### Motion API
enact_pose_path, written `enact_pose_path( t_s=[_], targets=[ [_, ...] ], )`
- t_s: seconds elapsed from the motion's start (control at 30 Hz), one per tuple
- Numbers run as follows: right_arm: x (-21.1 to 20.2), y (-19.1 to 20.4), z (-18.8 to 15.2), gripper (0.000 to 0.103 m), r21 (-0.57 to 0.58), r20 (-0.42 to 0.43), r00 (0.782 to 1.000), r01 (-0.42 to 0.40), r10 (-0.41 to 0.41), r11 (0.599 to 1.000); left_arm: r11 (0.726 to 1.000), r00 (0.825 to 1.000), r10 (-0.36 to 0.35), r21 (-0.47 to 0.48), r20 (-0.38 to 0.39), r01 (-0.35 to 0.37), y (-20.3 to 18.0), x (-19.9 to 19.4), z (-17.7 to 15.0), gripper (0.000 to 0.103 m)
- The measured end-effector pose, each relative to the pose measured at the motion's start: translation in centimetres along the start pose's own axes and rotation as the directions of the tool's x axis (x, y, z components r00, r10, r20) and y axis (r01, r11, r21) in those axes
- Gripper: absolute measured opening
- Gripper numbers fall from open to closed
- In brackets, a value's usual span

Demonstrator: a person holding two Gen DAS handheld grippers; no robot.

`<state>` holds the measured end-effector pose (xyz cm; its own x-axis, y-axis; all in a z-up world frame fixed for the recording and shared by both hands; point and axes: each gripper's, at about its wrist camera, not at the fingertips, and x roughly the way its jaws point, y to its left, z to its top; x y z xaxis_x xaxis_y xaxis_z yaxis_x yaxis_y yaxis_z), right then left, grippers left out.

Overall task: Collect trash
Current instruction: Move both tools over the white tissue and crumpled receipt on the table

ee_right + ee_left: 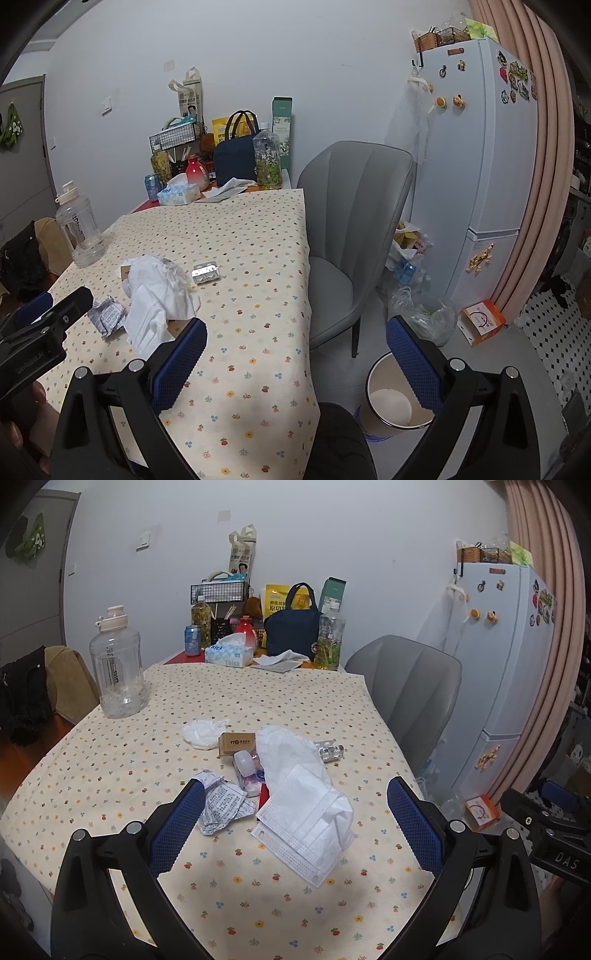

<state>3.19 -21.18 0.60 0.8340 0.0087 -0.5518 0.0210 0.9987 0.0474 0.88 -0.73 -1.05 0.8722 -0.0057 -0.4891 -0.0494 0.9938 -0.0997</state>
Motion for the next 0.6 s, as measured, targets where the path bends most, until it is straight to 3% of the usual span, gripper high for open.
enact_pose_path(
  t_s=[0.6],
  targets=[
    [0.14,0.71,-0.21,0.096,-0.026,-0.014,1.000,-0.004,0.003,1.000,1.000,0.999,-0.004,0.015,0.042,0.003,-0.16,-0.59,0.03,0.098]
  ],
)
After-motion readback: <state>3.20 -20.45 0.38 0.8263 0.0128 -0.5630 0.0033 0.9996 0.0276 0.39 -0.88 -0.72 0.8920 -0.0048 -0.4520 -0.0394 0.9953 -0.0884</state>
